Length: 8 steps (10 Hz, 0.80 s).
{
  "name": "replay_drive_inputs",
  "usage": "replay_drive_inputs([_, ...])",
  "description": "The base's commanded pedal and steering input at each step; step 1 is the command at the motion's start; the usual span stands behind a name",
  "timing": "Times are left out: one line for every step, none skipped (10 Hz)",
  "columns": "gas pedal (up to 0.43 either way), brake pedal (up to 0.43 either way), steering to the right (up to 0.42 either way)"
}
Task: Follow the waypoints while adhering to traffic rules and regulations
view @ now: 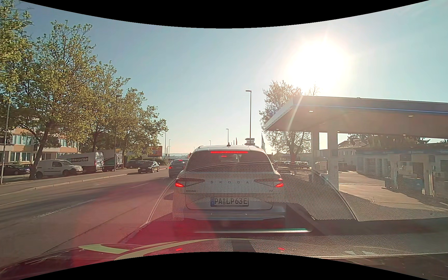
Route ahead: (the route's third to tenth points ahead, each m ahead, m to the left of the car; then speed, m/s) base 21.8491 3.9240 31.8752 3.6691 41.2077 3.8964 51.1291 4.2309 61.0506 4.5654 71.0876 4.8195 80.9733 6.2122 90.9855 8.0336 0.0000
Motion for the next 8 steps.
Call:
replay_drive_inputs([0.000, 0.244, -0.007])
replay_drive_inputs([0.000, 0.244, -0.007])
replay_drive_inputs([0.000, 0.244, -0.007])
replay_drive_inputs([0.000, 0.244, -0.007])
replay_drive_inputs([0.000, 0.244, -0.007])
replay_drive_inputs([0.000, 0.244, -0.007])
replay_drive_inputs([0.000, 0.244, -0.008])
replay_drive_inputs([0.000, 0.244, -0.007])
